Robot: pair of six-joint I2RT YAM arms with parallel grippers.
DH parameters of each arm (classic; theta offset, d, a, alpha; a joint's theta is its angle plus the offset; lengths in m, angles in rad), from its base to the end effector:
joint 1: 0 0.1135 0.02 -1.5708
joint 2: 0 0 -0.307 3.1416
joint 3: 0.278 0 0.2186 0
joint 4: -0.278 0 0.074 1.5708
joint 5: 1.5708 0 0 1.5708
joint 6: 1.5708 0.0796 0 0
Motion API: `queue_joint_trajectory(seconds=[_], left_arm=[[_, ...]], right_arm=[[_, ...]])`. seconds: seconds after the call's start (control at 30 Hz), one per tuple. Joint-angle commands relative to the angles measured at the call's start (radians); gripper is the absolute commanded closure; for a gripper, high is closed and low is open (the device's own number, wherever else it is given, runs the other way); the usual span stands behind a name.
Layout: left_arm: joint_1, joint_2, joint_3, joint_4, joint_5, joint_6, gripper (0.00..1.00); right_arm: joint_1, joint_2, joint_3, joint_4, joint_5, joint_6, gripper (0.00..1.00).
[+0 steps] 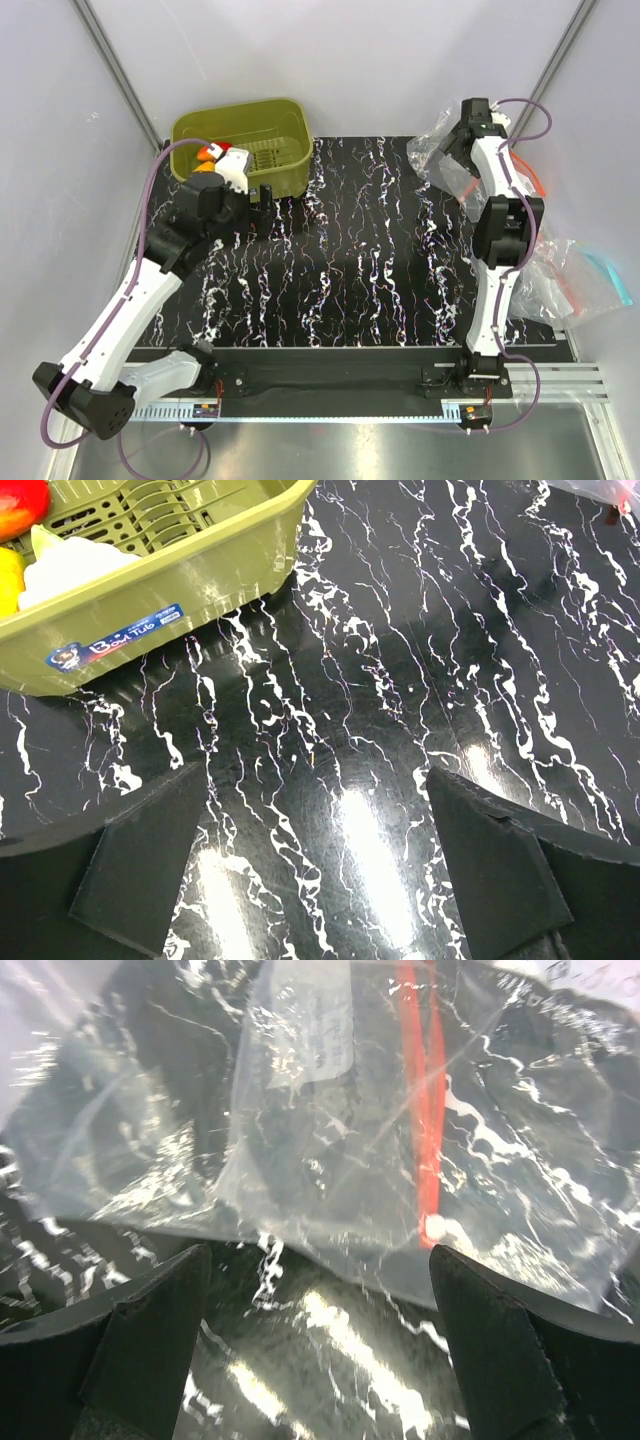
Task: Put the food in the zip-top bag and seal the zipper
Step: Move the zipper food storage bag to the center of the board.
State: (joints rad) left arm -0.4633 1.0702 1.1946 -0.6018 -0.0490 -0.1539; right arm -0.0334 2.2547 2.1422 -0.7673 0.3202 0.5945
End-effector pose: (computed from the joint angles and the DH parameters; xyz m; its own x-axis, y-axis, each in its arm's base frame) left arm 0.1897 -0.0904 0.3979 -0.4686 0.0630 -0.8811 0.3396 0.9336 -0.1139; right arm 0.5238 -0.0426 0.2722 -0.5080 0.5489 -0.6638 0.6237 0.7659 0.1560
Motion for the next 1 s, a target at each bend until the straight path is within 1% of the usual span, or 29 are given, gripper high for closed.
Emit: queue_joint_trajectory(seconds=[0.0,0.1,0.23,0.3,0.33,0.37,0.4,0.43,0.47,0.5,0.53,0.6,0.63,0.67,0.73,0.77,0.8,0.83,0.87,0.93,0.97], left_arm=[[0.005,-0.059,0.016,0.004,0.006,0.022,0.01],[0.005,-0.081,0.011,-0.009,-0.003,0.020,0.01],[0.005,-0.092,0.016,-0.024,-0.002,0.020,0.01],[0.005,-0.090,0.019,-0.030,0.003,0.020,0.01],[0.005,-0.088,0.020,-0.032,0.011,0.019,0.01],[0.005,-0.088,0.019,-0.032,0.014,0.020,0.01],[0.005,-0.087,0.020,-0.033,0.018,0.019,0.01],[0.005,-0.088,0.020,-0.033,0.023,0.019,0.01],[0.005,-0.087,0.019,-0.032,0.027,0.020,0.01],[0.005,-0.087,0.022,-0.030,0.029,0.024,0.01],[0.005,-0.084,0.023,-0.030,0.034,0.027,0.01],[0.005,-0.078,0.029,-0.026,0.040,0.033,0.01],[0.005,-0.073,0.030,-0.023,0.044,0.036,0.01],[0.003,-0.070,0.033,-0.018,0.044,0.037,0.01],[0.005,-0.055,0.043,-0.010,0.044,0.034,0.01],[0.005,-0.047,0.049,-0.012,0.067,0.033,0.01],[0.005,-0.044,0.057,-0.024,0.069,0.031,0.01],[0.005,-0.038,0.069,-0.030,0.063,0.024,0.01],[0.005,-0.036,0.071,-0.036,0.060,0.017,0.01],[0.005,-0.047,0.062,-0.036,0.060,0.011,0.01],[0.006,-0.052,0.057,-0.029,0.064,0.010,0.01]], right_arm=[[0.001,0.052,0.058,0.074,0.000,-0.022,0.02],[0.001,0.086,0.045,0.163,-0.032,-0.056,0.03],[0.001,0.121,0.044,0.235,-0.050,-0.071,0.03],[0.001,0.157,0.076,0.229,-0.046,-0.076,0.10],[0.001,0.172,0.093,0.215,-0.041,-0.079,0.24],[0.001,0.196,0.113,0.197,-0.035,-0.081,0.32],[0.001,0.204,0.136,0.177,-0.035,-0.087,0.43],[0.001,0.204,0.140,0.174,-0.038,-0.096,0.70],[0.003,0.192,0.134,0.178,-0.068,-0.151,0.84],[0.012,0.180,0.127,0.183,-0.087,-0.189,0.95],[0.021,0.165,0.117,0.184,-0.076,-0.258,1.00],[0.029,0.102,0.061,0.194,-0.088,-0.306,1.00],[0.055,0.071,0.033,0.194,-0.122,-0.312,1.00],[0.062,0.001,-0.046,0.210,-0.141,-0.320,1.00],[0.104,-0.085,-0.143,0.243,-0.190,-0.353,1.00],[0.121,-0.168,-0.244,0.278,-0.252,-0.402,1.00],[0.136,-0.208,-0.287,0.280,-0.288,-0.427,1.00],[0.168,-0.248,-0.332,0.280,-0.365,-0.444,1.00],[0.177,-0.329,-0.425,0.286,-0.424,-0.484,1.00],[0.210,-0.417,-0.522,0.286,-0.550,-0.524,1.00],[0.220,-0.502,-0.613,0.283,-0.596,-0.532,1.00]])
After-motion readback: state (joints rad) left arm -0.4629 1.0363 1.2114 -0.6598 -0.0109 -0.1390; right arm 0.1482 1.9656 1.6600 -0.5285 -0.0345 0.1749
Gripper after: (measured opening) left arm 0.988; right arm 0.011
